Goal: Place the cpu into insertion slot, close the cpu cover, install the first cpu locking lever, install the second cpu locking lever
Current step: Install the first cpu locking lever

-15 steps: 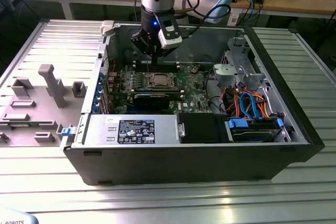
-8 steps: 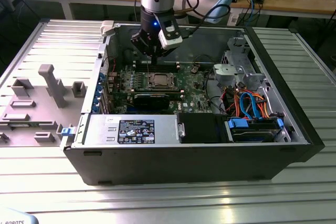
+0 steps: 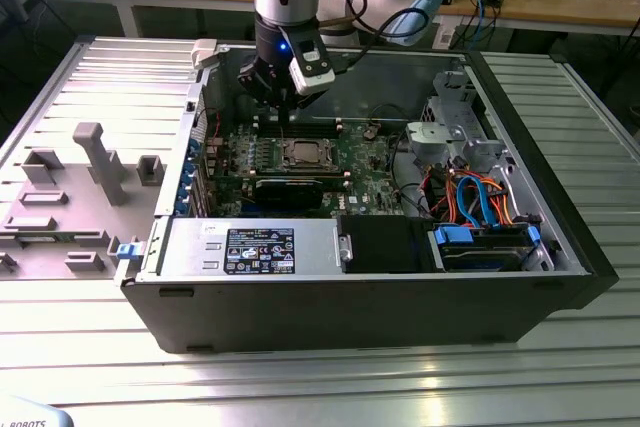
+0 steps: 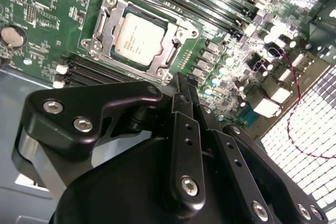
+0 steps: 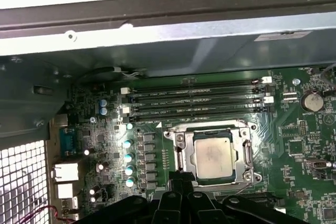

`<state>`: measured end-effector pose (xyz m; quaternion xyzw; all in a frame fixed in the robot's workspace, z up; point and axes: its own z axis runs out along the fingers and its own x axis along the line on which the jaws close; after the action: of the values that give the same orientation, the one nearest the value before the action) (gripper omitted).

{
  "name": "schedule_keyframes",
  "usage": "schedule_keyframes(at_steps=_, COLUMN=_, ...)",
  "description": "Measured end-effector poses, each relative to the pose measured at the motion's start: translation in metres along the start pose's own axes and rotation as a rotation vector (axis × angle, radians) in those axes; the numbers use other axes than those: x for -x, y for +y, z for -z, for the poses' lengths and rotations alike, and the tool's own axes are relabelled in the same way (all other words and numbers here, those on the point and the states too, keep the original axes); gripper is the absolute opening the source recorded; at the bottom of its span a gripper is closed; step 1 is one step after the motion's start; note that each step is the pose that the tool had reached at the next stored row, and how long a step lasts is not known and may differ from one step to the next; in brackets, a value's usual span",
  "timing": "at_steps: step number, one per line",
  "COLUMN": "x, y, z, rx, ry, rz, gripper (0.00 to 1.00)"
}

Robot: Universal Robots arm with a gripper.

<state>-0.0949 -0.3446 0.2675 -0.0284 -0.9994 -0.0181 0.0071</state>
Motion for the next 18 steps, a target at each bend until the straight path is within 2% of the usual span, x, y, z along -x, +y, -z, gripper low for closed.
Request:
schedule_keyframes(at_steps=4, x=0.0, y=0.0, z=-0.0002, rx=-0.0004, ry=0.0003, rz=0.038, gripper=0.11)
schedule_keyframes(at_steps=18, x=-0.0001, y=0.0, z=-0.0002, rx=-0.0005, ry=0.0004, rz=0.044, gripper=0.11)
